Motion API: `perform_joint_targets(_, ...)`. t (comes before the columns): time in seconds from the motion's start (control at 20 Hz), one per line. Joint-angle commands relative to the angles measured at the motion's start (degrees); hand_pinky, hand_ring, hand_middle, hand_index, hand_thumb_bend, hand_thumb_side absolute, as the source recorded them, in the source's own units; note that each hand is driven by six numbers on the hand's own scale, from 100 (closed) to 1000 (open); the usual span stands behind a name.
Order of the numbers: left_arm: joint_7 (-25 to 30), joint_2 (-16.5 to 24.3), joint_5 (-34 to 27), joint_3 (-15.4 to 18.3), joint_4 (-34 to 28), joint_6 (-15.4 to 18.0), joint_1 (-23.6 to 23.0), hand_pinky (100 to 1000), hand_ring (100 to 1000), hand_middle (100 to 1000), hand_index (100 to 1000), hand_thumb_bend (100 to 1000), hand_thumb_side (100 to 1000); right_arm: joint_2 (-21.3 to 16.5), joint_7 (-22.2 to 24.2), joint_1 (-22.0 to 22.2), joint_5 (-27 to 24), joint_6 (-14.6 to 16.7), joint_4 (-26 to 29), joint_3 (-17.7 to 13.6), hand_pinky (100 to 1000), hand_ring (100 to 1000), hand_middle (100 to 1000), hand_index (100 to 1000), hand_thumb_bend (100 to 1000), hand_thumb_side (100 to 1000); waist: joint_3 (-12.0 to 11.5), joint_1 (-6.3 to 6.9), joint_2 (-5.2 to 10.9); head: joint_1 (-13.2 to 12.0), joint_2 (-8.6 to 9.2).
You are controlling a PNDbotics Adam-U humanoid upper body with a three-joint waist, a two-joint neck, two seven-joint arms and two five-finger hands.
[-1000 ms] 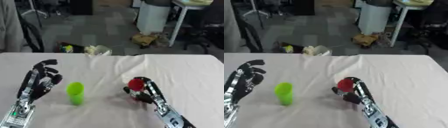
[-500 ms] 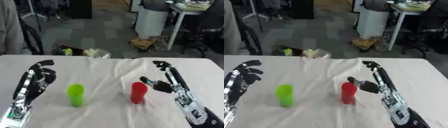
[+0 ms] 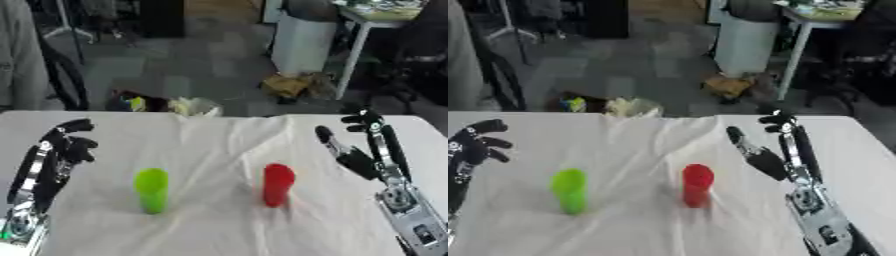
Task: Pour the contents of one cup into another cup.
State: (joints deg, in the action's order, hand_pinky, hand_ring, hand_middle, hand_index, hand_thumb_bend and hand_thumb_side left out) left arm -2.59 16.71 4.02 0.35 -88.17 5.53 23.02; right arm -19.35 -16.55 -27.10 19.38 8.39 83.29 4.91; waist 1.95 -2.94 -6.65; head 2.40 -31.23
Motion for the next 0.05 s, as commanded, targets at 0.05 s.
perform_joint_targets(0.05,0.2,1.5,-0.7,1.0,-1.7,-0.1,0.3,492,603,698,796,945,846,-1.4,-0.3,-0.3,-3.5,-0.1,3.1,-0.6,682,723,724,868,491,683,-0.1,0.31,0.98,-0.1,-0.25)
